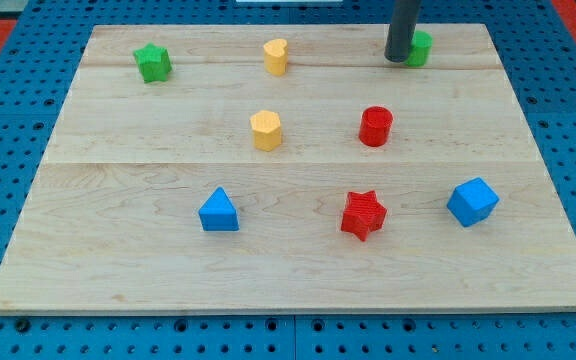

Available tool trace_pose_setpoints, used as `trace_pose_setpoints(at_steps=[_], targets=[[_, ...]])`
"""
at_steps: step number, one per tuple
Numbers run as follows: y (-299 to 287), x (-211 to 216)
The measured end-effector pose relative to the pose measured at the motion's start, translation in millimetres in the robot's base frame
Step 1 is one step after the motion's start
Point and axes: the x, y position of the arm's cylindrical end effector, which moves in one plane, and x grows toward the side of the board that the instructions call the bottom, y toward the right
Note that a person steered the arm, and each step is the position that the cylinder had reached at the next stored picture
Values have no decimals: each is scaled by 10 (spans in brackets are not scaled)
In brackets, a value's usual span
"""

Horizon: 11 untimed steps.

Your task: Place the red circle below the green circle

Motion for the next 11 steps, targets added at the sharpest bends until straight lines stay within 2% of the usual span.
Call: trace_pose_setpoints(at_steps=[1, 2, 3, 4, 6, 8, 9, 10, 11], targets=[[-162, 559], [-952, 608], [-1356, 920], [-1106, 1416], [-394, 1420], [151, 860], [463, 848], [772, 1020], [882, 628]])
